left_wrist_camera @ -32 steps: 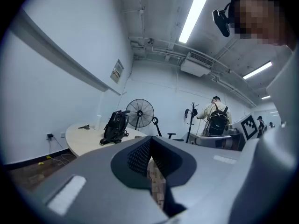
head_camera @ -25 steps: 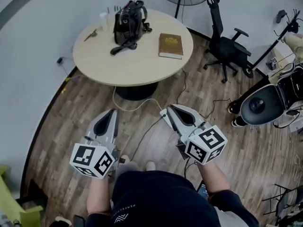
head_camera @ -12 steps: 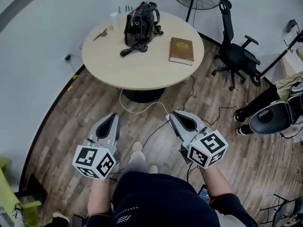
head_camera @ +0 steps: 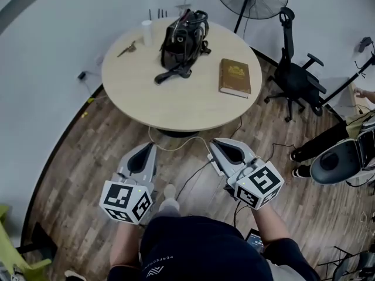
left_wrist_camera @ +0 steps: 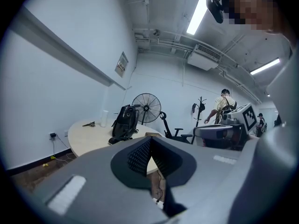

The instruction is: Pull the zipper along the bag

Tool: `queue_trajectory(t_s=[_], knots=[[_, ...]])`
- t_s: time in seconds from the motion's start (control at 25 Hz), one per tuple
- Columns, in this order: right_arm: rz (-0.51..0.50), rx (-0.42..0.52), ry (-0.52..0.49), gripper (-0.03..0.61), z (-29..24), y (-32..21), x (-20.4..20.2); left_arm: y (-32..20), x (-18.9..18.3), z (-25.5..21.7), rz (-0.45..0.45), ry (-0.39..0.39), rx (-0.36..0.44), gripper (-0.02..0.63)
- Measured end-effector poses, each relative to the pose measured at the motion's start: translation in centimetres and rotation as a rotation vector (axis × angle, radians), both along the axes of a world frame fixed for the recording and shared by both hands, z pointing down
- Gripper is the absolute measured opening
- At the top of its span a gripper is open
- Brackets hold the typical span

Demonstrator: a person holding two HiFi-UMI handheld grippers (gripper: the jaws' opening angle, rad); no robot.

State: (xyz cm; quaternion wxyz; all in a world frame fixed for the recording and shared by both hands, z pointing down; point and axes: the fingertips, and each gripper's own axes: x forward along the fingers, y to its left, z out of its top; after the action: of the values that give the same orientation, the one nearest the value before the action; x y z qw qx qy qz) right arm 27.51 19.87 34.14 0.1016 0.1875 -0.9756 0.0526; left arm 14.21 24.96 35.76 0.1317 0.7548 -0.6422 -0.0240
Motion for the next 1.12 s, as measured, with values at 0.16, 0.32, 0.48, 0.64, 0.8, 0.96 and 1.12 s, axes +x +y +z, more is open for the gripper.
queue_trajectory(t_s=[0.16,0.32,0.48,0.64,0.8,0.96,1.12], knots=[[-0.021,0.015,0.02,0.003,-0.1,-2.6,-4.0,-2.4,-3.3,0.1,-0.007,-0.001,-0.003,0.018],[-0.027,0.035,0.05,0.003,0.0,-4.9,-7.3,-4.5,-6.2,0.2,-0.002,0.002,-0.011,0.018],[-0.028,0.06,0.078,0.003,0.4,-6.9,-10.2,-6.1,-8.5,0.7,0.018,-0.001,-0.03,0.018],[-0.013,0.106,0.115,0.003,0.9,-8.9,-12.2,-7.5,-10.2,1.4,0.039,-0.013,-0.048,0.018],[-0.013,0.079,0.135,0.003,1.9,-11.2,-13.6,-9.0,-11.3,2.3,0.034,-0.009,-0.061,0.018],[0.022,0.06,0.104,0.003,1.9,-14.7,-15.0,-11.1,-12.3,2.9,0.017,0.001,-0.066,0.018],[0.046,0.014,0.028,0.005,1.9,-19.1,-16.4,-14.2,-13.3,3.3,0.003,0.001,-0.066,0.018]])
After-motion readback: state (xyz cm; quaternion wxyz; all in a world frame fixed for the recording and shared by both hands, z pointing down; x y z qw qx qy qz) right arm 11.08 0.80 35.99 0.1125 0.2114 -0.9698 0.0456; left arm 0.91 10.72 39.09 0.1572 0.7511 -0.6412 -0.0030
